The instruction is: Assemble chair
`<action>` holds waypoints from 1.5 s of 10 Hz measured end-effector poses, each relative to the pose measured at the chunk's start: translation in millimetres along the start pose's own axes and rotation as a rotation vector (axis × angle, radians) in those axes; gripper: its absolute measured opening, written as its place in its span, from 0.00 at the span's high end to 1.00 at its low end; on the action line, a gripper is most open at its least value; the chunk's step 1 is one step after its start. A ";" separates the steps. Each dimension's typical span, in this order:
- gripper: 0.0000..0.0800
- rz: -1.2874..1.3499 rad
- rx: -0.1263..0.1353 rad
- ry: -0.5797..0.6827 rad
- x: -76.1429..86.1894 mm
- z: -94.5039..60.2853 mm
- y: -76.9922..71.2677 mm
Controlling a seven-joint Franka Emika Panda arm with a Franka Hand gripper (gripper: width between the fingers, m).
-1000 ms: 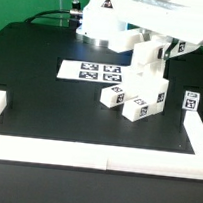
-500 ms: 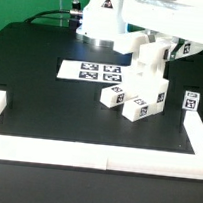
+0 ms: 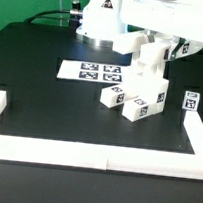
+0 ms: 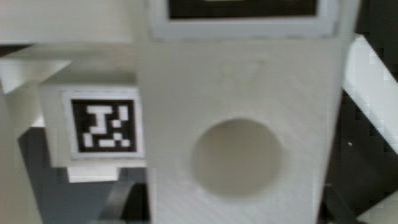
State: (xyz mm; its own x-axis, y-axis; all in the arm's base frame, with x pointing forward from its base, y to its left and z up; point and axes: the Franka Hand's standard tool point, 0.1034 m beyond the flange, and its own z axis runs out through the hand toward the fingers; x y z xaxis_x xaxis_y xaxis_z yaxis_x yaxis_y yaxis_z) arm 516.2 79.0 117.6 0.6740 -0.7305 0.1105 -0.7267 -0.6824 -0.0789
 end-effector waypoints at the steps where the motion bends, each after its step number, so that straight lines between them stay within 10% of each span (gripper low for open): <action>1: 0.64 -0.005 0.001 0.001 0.3 -0.3 -0.6; 15: 0.64 -0.076 0.005 0.000 5.1 -0.7 6.0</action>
Offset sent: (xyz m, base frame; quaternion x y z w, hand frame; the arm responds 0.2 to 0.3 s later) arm -0.0037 -0.0065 -0.0052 -0.0044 0.0060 -0.0219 0.9997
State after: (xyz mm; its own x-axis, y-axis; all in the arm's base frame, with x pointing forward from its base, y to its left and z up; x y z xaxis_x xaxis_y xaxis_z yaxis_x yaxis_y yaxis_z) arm 515.3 71.2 118.4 0.7271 -0.6765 0.1167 -0.6728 -0.7360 -0.0752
